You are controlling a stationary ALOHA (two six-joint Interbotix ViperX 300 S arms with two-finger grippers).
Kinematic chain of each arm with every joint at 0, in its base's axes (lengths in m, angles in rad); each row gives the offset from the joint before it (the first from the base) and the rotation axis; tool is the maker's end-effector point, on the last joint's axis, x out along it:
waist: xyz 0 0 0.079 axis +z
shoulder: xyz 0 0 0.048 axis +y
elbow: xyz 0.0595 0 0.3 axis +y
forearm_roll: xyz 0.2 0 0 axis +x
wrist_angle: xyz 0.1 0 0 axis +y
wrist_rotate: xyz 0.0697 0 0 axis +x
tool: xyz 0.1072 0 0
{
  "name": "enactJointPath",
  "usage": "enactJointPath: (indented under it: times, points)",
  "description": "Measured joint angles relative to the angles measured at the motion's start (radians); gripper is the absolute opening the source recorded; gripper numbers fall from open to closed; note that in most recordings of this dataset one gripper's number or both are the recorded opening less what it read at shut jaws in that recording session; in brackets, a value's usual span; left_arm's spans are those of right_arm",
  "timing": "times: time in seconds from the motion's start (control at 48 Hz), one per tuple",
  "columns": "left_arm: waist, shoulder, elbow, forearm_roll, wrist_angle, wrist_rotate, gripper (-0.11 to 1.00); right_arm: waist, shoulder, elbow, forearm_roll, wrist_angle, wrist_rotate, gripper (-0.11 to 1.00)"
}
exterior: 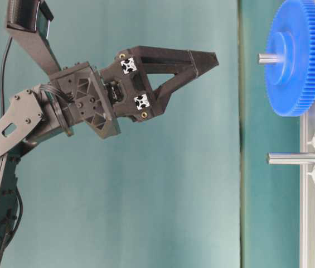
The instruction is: Find the location of the shaft and insert the large gear.
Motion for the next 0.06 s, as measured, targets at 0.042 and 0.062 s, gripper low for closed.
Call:
enactJointPath:
  times: [0.042,0.062]
  points:
    - [0.000,0.000,0.000,0.000,0.000,0.000,0.82,0.000,0.000,0.002,0.000,0.000,0.000,0.01]
    - [0.000,0.000,0.000,0.000,0.000,0.000,0.82,0.000,0.000,0.002,0.000,0.002,0.000,0.01]
